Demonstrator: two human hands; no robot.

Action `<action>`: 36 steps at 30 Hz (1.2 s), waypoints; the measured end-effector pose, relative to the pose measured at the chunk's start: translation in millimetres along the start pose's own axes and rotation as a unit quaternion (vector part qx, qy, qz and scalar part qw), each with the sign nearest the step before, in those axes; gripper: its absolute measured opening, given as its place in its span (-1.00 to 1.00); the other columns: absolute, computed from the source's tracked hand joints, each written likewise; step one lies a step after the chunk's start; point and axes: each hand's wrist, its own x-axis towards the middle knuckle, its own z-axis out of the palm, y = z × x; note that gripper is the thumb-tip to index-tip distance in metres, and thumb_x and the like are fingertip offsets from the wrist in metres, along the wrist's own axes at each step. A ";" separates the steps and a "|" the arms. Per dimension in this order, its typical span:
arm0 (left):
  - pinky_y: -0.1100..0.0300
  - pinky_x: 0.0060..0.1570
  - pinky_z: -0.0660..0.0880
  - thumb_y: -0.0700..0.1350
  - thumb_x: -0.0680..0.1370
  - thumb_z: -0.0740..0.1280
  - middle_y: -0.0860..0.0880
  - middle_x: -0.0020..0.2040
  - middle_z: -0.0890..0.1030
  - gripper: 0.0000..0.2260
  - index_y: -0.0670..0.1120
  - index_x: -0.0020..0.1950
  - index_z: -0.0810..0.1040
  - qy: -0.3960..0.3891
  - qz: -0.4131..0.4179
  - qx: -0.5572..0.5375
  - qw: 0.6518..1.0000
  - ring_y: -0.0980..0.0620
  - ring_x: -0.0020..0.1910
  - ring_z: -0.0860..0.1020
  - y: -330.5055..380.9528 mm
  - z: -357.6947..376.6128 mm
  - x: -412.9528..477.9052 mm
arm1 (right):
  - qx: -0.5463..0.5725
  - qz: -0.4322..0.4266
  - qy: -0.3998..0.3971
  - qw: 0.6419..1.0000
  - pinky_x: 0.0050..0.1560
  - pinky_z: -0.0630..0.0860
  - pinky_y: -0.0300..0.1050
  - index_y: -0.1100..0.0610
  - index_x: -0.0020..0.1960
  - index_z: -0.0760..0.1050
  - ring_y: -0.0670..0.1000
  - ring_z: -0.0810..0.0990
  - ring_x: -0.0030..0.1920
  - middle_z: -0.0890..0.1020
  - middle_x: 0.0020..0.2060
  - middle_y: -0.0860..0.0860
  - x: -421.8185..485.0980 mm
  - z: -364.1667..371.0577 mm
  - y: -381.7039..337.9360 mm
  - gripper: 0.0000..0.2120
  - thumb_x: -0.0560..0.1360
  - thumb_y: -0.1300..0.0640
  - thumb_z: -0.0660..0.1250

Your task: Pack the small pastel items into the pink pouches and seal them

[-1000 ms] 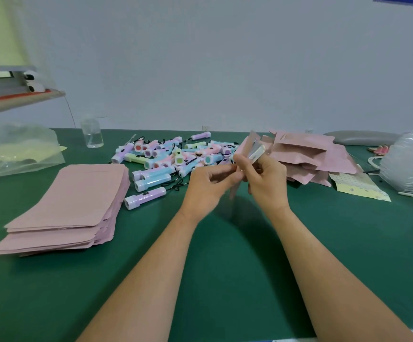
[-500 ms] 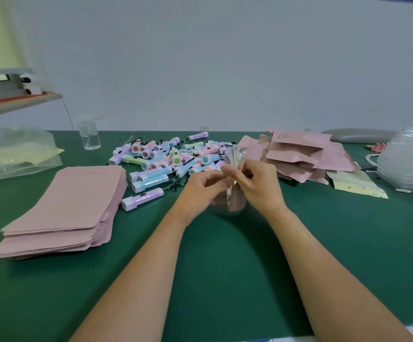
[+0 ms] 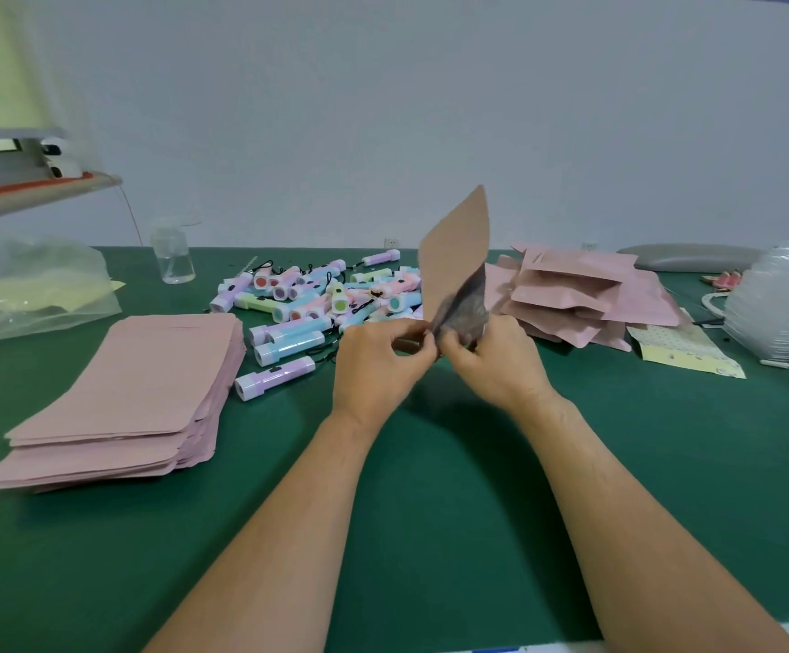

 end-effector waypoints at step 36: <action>0.33 -0.49 0.23 0.03 0.73 0.23 0.08 -0.45 0.48 -0.62 0.02 -0.28 0.42 0.153 -0.182 -0.043 0.970 0.15 -0.49 0.42 5.9 19.9 3.8 | 0.001 0.135 0.060 0.989 -0.20 0.52 0.04 0.07 -0.33 0.38 0.23 0.57 -0.25 0.56 -0.33 0.03 -11.0 22.0 -39.2 -0.50 0.65 -0.22 0.10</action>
